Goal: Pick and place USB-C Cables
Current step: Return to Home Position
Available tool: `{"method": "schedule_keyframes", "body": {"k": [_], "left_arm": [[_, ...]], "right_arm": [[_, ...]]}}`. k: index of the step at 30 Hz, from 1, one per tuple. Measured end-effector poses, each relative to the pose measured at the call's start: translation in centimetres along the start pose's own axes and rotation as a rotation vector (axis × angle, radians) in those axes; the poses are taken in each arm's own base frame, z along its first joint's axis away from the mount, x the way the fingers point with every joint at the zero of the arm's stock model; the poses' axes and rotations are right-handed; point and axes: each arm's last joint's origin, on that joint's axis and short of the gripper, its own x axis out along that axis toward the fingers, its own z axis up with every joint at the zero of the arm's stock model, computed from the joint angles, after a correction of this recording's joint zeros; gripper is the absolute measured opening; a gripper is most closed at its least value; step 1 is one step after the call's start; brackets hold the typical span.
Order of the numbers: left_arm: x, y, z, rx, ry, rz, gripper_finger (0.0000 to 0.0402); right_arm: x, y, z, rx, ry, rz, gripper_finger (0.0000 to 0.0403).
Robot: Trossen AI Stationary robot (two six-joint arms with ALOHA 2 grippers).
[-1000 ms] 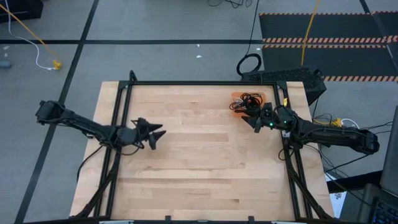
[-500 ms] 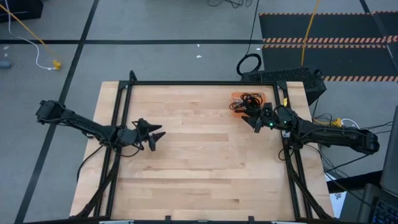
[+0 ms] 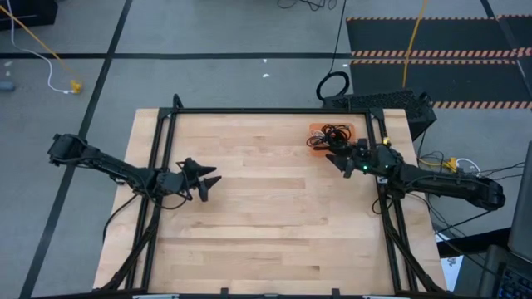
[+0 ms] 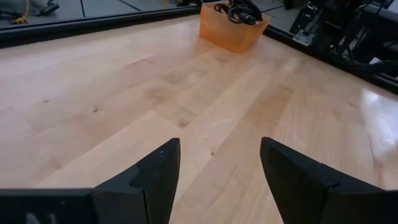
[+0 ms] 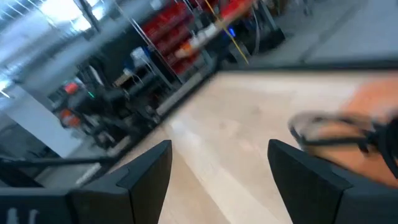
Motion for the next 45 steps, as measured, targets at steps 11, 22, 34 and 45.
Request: {"method": "schedule_keyframes", "body": {"k": [11,22,34,45], "left_arm": [[0.0,-0.04,0.06,0.001,-0.004,-0.002,0.0223],[0.0,-0.04,0.06,0.0,-0.005,-0.003,0.0223],[0.0,-0.05,0.08,-0.001,-0.006,-0.003,0.0223],[0.0,-0.05,0.08,-0.001,-0.006,-0.003,0.0223]], "right_arm": [[-0.33,0.25,0.35,0.001,-0.034,0.029,0.0256],[-0.76,0.57,0.8,0.003,-0.081,0.063,0.0256],[-0.76,0.57,0.79,0.003,-0.081,0.063,0.0256],[-0.76,0.57,0.79,0.003,-0.081,0.063,0.0256]]}}
